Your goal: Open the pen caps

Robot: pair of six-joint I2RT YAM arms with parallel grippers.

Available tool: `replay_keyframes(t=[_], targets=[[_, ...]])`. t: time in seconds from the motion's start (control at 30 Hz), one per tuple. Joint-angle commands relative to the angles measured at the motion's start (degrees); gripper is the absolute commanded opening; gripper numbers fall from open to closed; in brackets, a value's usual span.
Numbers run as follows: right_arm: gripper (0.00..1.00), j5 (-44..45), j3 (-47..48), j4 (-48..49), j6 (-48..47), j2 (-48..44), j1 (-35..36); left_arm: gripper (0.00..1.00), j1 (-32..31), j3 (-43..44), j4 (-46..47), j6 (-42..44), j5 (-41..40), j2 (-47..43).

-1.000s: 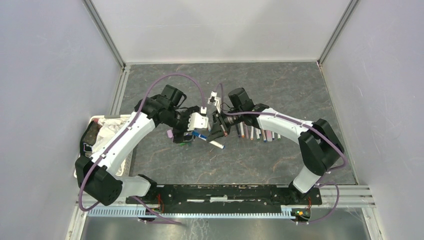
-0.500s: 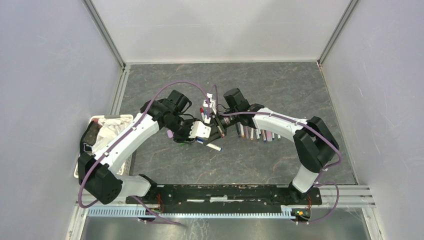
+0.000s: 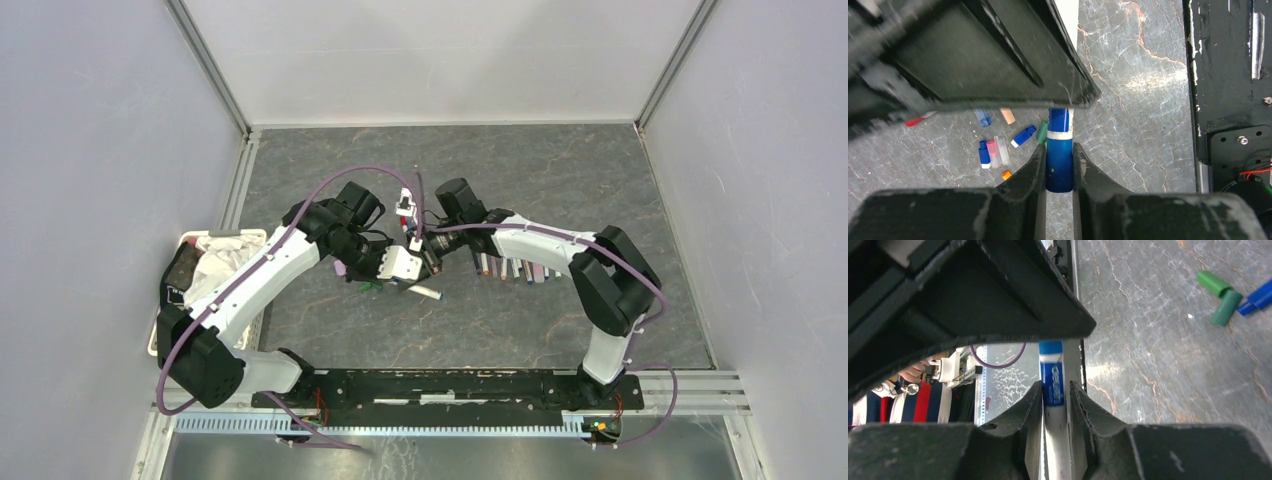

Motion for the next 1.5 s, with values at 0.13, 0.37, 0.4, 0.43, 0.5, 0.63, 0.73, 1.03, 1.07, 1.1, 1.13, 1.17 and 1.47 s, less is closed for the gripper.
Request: replay_keyframes(t=[0.13,0.37,0.4,0.43,0.5,0.63,0.73,1.03,1.07,1.1,1.13,1.17,1.47], targets=[[0.10,-1.18,4.76,0.74,-0.41,2.56,2.17,0.02,-0.27,0.74,0.67,2.86,-0.14,-0.50],[0.00,1.59,-0.59,-6.13,-7.91,-1.76,1.17,0.02,2.04,0.94,-0.39,8.62,-8.01,0.37],[0.00,2.20,-1.53,-7.06,-8.75,-2.56,0.73,0.02,3.28,0.78,-0.35,10.02,-9.29,0.67],[0.00,2.91,-2.75,-7.61,-9.64,-3.10,0.32,0.02,4.58,0.67,-0.24,11.28,-10.52,0.98],[0.00,3.86,-5.14,-8.66,-10.97,-4.28,-0.84,0.02,7.62,1.01,0.03,13.83,-12.20,1.63],[0.00,6.68,-6.49,-12.30,-13.79,-4.85,-2.81,0.02,12.94,1.50,1.64,16.95,-13.56,2.79],[0.00,8.82,-5.62,-14.09,-14.79,-4.70,-3.85,0.02,14.71,0.58,3.67,17.36,-14.11,3.33],[0.00,36.73,-3.93,-13.90,-6.81,-5.62,-11.70,0.03,15.02,-7.86,15.90,-0.04,-6.28,5.95],[0.00,41.38,-5.66,-12.48,-5.26,-6.76,-13.09,0.05,15.03,-9.18,17.63,-1.67,-6.50,6.41],[0.00,46.15,-7.15,-11.80,-4.03,-8.02,-14.37,0.08,15.06,-10.51,20.81,-3.73,-7.19,6.80],[0.00,49.53,-8.18,-11.10,-3.09,-9.08,-15.41,0.09,15.02,-11.87,23.12,-5.47,-7.95,7.15],[0.00,53.26,-9.67,-10.29,-2.42,-9.96,-16.30,0.11,15.02,-12.93,24.80,-6.55,-8.51,7.70],[0.00,71.08,-15.10,-4.67,0.91,-11.63,-17.88,0.37,14.93,-15.75,32.64,-13.40,-11.66,11.73]])
